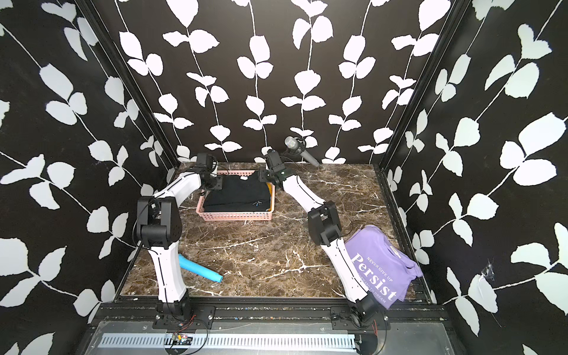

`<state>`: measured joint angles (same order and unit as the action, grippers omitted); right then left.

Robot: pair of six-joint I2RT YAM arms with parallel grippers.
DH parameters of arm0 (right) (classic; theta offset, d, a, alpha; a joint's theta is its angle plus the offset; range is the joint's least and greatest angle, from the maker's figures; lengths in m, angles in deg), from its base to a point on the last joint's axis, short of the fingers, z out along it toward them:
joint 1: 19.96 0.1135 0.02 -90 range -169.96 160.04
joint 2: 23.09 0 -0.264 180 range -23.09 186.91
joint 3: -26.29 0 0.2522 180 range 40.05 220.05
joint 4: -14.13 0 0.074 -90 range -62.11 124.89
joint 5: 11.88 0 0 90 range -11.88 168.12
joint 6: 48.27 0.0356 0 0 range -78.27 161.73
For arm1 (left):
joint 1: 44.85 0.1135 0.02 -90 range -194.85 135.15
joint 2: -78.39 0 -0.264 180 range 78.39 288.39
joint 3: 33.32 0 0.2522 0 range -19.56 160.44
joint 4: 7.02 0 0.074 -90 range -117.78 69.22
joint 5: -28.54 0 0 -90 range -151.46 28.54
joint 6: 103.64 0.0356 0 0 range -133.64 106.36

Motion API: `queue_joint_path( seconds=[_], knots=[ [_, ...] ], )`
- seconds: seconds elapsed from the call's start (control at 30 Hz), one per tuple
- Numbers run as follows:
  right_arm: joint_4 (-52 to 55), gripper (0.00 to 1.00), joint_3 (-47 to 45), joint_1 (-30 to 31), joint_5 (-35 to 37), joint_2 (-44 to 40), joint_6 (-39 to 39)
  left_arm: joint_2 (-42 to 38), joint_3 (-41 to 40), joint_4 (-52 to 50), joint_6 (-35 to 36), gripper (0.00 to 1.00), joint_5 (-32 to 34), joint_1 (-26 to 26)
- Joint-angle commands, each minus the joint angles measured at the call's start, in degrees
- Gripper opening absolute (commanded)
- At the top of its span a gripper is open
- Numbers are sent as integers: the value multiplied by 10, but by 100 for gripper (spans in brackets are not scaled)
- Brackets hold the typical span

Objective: Put the folded t-shirts into the basket
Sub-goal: Place the T-shirt in the bin.

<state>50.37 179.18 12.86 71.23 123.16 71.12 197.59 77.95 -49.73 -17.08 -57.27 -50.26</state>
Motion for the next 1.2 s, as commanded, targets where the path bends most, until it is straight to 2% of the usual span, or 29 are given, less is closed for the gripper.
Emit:
queue_joint_path(
  seconds=[0.0, 0.23, 0.43, 0.6, 0.9, 1.17],
  knots=[
    [-8, 55, -39, -1, -29, -70, -31, -62, -18, 4, -9, 40, 9, 3],
    [-23, 57, -168, 22, -62, -148, -63, -126, -93, 42, -47, 46, -69, 2],
    [0, 51, -184, 47, -62, -145, -57, -176, -170, 81, -74, 46, -122, -3],
    [32, 47, -195, 72, -57, -136, -50, -188, -222, 99, -76, 47, -114, -13],
    [98, 33, -202, 78, -45, -106, -54, -133, -216, 71, -51, 47, -83, -23],
    [194, 30, -124, 76, -1, -45, -94, -124, -220, 42, -35, 48, -37, -33]
  ],
)
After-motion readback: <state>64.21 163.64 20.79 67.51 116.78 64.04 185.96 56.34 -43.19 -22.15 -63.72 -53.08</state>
